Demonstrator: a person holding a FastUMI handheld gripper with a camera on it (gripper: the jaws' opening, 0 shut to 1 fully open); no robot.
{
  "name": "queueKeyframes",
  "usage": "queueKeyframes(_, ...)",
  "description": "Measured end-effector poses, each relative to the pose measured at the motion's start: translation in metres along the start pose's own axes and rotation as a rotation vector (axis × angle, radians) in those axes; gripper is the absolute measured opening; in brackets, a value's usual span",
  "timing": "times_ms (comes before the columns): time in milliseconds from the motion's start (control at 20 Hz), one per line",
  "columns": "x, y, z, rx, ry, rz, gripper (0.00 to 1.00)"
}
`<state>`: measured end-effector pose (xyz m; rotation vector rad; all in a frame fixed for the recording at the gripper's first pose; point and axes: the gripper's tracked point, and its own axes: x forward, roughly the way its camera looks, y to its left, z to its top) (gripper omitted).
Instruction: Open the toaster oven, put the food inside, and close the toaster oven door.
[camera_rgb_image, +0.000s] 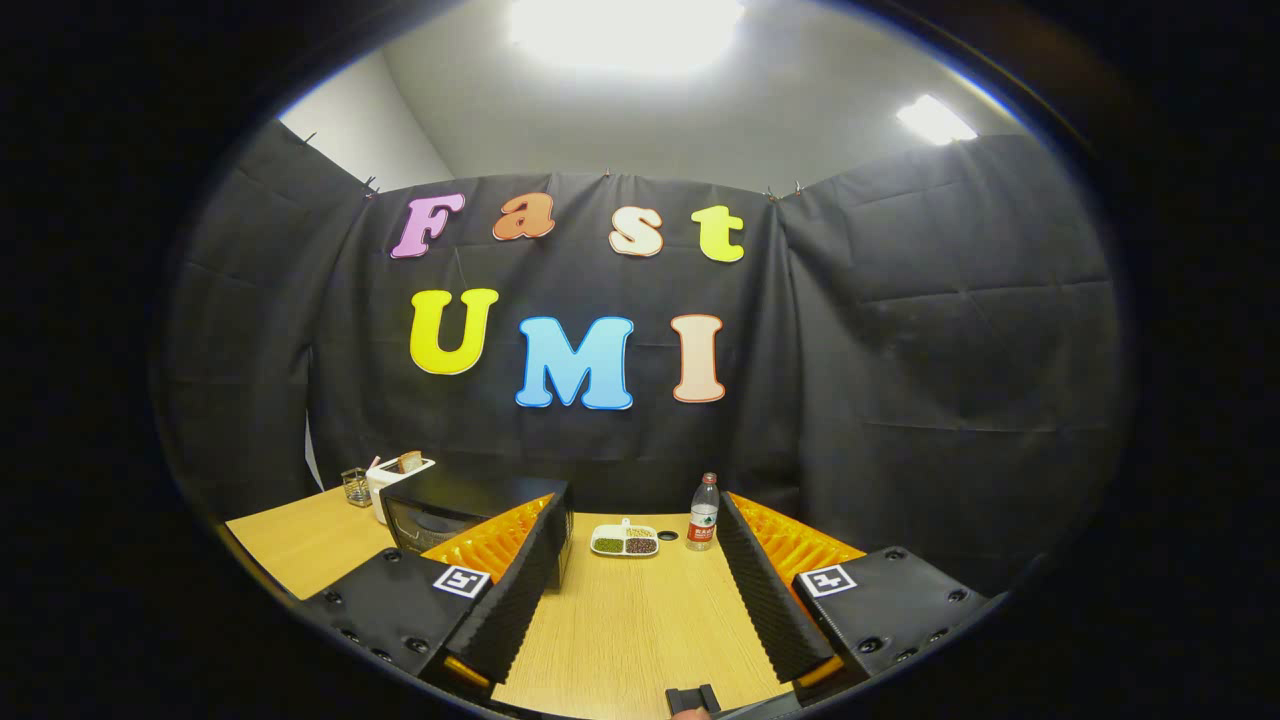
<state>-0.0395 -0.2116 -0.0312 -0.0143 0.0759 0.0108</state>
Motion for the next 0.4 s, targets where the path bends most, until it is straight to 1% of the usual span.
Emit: queueKeyframes(400,0.0100,0.0089,0.0044,-0.003,-0.022,0.014,0.96)
